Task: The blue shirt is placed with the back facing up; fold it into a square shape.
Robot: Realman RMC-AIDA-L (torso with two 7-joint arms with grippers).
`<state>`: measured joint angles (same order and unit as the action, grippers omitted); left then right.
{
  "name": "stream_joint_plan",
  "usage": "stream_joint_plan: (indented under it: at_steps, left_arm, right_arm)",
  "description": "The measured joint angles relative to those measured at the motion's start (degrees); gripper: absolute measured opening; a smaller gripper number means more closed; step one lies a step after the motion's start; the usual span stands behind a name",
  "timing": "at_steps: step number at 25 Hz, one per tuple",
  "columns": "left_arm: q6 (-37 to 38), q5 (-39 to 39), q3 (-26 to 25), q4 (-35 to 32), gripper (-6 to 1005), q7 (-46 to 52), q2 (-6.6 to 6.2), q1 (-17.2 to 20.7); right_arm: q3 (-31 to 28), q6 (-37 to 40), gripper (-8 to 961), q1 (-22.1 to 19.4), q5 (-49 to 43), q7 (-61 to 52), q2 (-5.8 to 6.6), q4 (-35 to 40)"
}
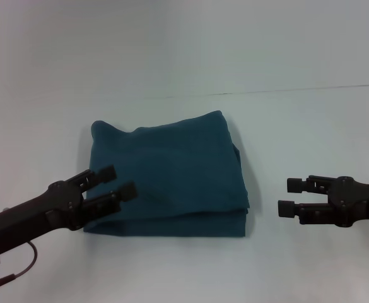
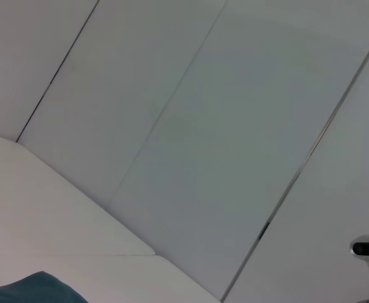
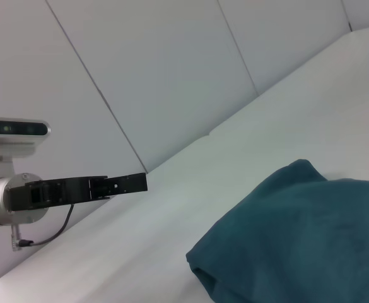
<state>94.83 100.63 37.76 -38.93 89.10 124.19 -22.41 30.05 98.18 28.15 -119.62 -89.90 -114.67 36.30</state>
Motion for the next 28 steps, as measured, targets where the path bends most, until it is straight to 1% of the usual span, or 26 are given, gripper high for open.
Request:
stream_joint_plan:
  at_steps: [4,14,20,23,28]
  left_arm:
    - [-0.1,0.0,0.0,0.0,907,-0.1,0.00,-0.1]
    - [-0.3,0.2,0.0,0.1,906,-0.5,-0.09,-0.1]
    - [-0.7,2.4,0.0,0.1,905,-0.7,-0.09,-0.2]
    - [-0.8,4.4,0.3,-0.1,906,-0.9,-0.09,-0.6]
    - [-0.8,6.1,1.0,-0.1,906,-4.7,-0.09,-1.0]
  right_arm:
    - [0.2,0.0,910,0.1,0.0,-1.6,0.44,0.0]
    - [0.2,-0.1,910,0.0,-0.2,-1.7,0.92,0.1]
    - [0.6,0.1,911,0.5,-2.6,-1.4,0.96,0.1]
    - [1.9,0.2,911,0.8,-3.1,-1.1,0.84,0.1]
    - [4.1,0.4,911,1.4,-3.1,-0.3,0.74,0.5]
